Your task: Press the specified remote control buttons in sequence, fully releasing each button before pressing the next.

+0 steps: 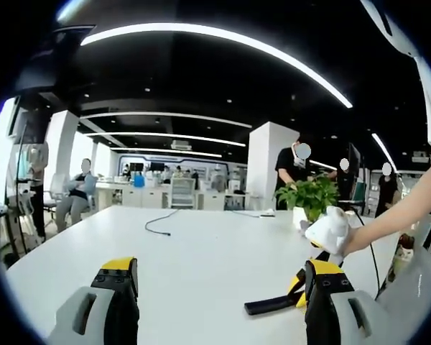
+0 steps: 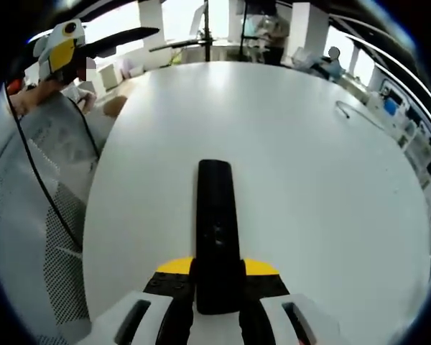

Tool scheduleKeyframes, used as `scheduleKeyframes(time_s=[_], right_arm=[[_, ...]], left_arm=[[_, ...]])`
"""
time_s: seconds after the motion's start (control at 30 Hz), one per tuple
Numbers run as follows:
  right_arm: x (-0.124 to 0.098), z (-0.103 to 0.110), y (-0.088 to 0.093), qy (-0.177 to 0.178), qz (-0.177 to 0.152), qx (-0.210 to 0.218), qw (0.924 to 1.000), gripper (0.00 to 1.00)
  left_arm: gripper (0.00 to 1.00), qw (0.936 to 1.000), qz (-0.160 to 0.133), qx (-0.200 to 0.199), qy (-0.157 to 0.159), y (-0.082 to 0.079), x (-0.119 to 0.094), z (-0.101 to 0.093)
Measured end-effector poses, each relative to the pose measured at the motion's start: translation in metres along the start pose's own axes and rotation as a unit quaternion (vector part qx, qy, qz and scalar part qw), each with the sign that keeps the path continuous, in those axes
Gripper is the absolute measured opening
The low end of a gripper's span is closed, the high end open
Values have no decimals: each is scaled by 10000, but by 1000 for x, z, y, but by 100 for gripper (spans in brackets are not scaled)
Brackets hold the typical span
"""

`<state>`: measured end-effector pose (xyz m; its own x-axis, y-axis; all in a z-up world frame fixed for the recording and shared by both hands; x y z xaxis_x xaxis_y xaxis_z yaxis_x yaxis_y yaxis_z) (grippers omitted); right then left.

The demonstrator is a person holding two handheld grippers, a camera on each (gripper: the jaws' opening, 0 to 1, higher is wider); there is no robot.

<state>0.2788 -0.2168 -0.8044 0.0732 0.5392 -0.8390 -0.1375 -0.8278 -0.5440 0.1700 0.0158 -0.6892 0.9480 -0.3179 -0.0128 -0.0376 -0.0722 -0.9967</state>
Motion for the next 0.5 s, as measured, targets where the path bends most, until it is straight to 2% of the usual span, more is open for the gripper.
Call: scheduleKeyframes(time_s=[0.5], right_arm=[[2,-16,-4,-78,28,-21,10000,20]], left_arm=[[100,10000,24,8,-53,0,-1,2]])
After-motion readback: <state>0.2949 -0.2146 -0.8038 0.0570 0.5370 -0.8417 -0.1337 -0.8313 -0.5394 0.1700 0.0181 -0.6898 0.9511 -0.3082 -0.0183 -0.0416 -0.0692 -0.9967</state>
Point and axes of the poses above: the point that each gripper's makers call its tool centre point, and the gripper's own axes: x roughly forward along the fingers, z roughly to its left, y roughly out of its underside, the point moved 7 cm from there along -x, roughly backward along the fingers, and after that the axes turned 2 degrees about -z, right-handed, at the moved point
